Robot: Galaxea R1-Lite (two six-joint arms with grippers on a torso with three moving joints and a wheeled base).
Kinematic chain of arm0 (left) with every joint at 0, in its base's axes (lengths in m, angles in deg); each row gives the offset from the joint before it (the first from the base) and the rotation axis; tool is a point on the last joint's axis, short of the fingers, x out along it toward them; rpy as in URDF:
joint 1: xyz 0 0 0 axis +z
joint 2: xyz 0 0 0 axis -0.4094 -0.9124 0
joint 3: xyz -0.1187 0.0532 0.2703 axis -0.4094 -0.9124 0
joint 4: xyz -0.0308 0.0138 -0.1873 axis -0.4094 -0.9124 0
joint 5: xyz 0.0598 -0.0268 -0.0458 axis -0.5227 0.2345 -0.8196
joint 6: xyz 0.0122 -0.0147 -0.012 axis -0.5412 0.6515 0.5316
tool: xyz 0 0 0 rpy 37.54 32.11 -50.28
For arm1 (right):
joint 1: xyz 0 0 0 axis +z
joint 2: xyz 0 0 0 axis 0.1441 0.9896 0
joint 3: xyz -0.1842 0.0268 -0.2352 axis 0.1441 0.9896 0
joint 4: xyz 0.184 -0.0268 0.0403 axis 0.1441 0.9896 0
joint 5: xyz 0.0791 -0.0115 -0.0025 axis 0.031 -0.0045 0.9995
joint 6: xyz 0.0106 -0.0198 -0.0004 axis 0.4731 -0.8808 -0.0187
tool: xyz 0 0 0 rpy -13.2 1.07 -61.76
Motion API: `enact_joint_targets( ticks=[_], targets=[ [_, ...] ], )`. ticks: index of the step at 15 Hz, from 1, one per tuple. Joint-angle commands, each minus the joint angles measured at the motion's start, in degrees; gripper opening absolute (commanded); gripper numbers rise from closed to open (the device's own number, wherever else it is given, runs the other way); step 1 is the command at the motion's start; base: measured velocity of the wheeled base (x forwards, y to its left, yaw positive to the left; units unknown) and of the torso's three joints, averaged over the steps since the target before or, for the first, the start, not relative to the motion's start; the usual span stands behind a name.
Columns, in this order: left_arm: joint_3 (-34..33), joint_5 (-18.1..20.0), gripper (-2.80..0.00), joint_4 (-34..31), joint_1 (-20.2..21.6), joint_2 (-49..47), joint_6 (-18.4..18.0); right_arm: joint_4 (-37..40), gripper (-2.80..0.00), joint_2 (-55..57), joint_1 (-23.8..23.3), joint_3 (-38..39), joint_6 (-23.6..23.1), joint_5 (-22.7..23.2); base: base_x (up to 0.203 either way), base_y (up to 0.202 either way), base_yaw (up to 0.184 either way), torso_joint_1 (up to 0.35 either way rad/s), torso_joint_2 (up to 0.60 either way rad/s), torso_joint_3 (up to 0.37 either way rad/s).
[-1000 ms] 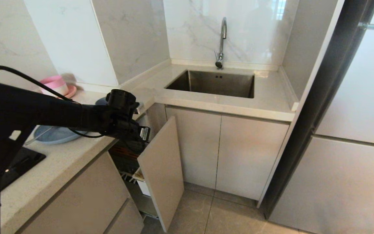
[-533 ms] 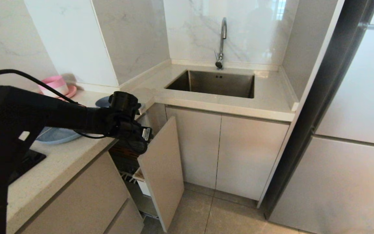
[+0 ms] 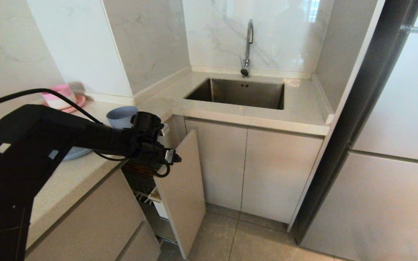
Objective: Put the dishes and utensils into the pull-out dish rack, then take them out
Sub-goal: Open the cupboard
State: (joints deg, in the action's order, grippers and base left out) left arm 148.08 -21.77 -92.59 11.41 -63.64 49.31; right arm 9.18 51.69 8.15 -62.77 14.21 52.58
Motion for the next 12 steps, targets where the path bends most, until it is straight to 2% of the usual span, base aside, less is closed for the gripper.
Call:
enact_joint_targets(
  ticks=[1, 7, 12],
  targets=[
    [0.1, 0.6, 0.00, -0.1, -0.1, -0.5, 0.1, 0.0, -2.80, 0.0, 0.0, 0.0, 0.0, 0.0, 0.000, 0.000, 0.000, 0.000, 0.00, 0.000],
    [0.4, 1.6, 0.00, -0.1, -1.6, -1.5, 3.0, 0.0, -2.80, 0.0, 0.0, 0.0, 0.0, 0.0, 0.000, 0.000, 0.000, 0.000, 0.00, 0.000],
    [1.2, 1.6, 0.00, -0.2, -3.5, -1.7, 3.2, 0.0, -2.80, 0.0, 0.0, 0.0, 0.0, 0.0, 0.000, 0.000, 0.000, 0.000, 0.00, 0.000]
  ],
)
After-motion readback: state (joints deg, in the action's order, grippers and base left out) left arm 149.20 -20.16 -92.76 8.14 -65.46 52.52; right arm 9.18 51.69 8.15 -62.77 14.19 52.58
